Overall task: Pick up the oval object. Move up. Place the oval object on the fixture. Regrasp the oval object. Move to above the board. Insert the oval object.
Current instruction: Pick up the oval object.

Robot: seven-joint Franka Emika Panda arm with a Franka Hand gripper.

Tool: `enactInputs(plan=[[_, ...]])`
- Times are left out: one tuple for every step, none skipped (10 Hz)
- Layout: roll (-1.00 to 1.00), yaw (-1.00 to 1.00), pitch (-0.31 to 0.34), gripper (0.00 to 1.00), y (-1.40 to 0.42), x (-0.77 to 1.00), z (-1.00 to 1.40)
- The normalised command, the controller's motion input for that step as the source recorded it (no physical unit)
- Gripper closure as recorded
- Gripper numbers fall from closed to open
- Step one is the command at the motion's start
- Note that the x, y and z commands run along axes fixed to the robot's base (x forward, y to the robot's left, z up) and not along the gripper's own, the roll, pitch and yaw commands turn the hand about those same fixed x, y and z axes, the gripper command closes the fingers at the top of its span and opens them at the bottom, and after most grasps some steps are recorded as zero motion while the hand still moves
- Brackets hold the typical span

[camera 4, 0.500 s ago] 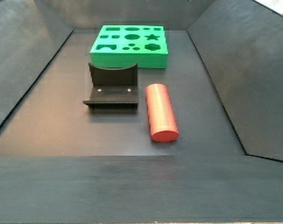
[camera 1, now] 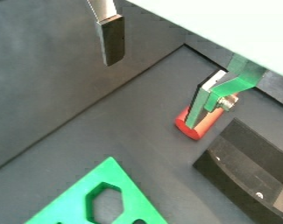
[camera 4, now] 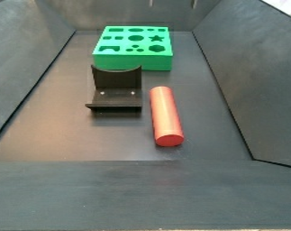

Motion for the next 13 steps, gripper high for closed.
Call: enactInputs(plan=[[0.14, 0.09, 0.0, 0.0, 0.17, 0.37, -0.31], [0.21, 0.09, 0.0, 0.0, 0.19, 0.41, -0.29], [0.23, 0.08, 0.0, 0.0, 0.21, 0.37, -0.23], [0.22, 0.08, 0.0, 0.0, 0.24, 0.34, -0.21], [0.17, 0.14, 0.0, 0.0, 0.34, 0.27, -0.23], [0.17, 0.09, 0.0, 0.0, 0.33, 0.12, -0.25], [0.19, 0.1, 0.0, 0.0, 0.36, 0.13, -0.28], [0.21, 0.02, 0.0, 0.0, 0.33, 0.06, -0.27], [0.15, 0.0, 0.0, 0.0, 0.3, 0.0, -0.14], [0.05, 0.0, 0.0, 0.0, 0.29, 0.0, -0.11], [0.1, -0.02, 0.0, 0.0, 0.33, 0.0, -0.17], [0.12, -0.02, 0.0, 0.0, 0.33, 0.0, -0.22], [0.11, -0.02, -0.001, 0.0, 0.3, 0.0, -0.25]])
